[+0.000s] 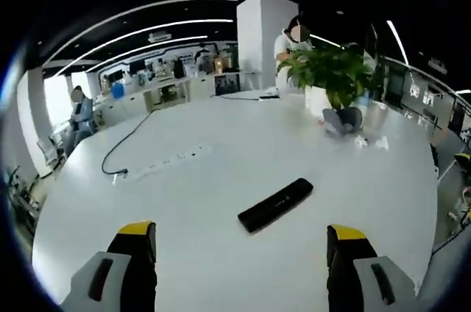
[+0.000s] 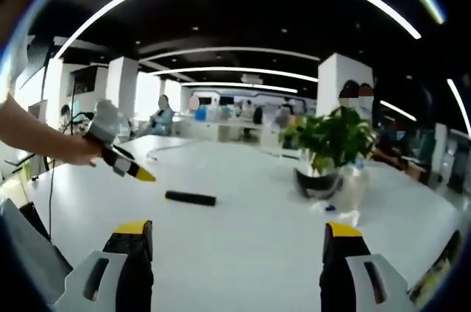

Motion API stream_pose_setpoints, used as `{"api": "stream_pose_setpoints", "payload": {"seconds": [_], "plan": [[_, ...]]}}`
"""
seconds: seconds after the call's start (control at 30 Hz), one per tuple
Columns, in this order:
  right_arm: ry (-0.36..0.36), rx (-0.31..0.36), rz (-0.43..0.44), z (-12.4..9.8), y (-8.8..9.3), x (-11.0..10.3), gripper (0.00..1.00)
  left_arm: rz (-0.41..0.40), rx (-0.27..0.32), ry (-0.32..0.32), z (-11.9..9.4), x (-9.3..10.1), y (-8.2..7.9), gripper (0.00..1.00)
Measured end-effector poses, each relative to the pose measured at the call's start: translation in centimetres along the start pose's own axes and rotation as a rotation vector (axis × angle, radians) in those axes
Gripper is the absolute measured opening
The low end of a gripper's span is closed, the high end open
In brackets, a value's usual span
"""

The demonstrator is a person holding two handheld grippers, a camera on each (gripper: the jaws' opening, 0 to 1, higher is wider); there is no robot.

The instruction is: Press the specified remote control buttons in sequence, fully releasing each button before pressing the next.

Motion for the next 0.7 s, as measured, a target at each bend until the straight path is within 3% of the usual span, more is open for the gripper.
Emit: {"api": "stream_pose_setpoints", "payload": {"seconds": [0.37, 0.57, 0.7], "plan": [[0.0, 0.006, 0.01, -0.2, 0.0, 0.0, 0.92, 0.007, 0.059, -0.027, -6.6, 2.5, 1.6, 1.0], [-0.006, 0.01, 0.011, -0.3, -0.1, -0.1, 0.89, -0.056, 0.097, -0.018, -10.2, 3.1, 2.9, 1.0], [-0.004, 0.01, 0.01, -0.3, -0.1, -0.1, 0.88, -0.044, 0.155, -0.023, -12.4, 3.9, 3.9, 1.0]]}}
Point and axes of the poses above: the point that each gripper's makers call its tool centre point, and the gripper's own axes: z roughly forward along the fingers, x roughly to its right, y roughly out of its underside, the point moved 5 cm from there along -z, roughly backward along the fingers, and after that the axes turned 1 degree about -z, right-handed, at the moved point
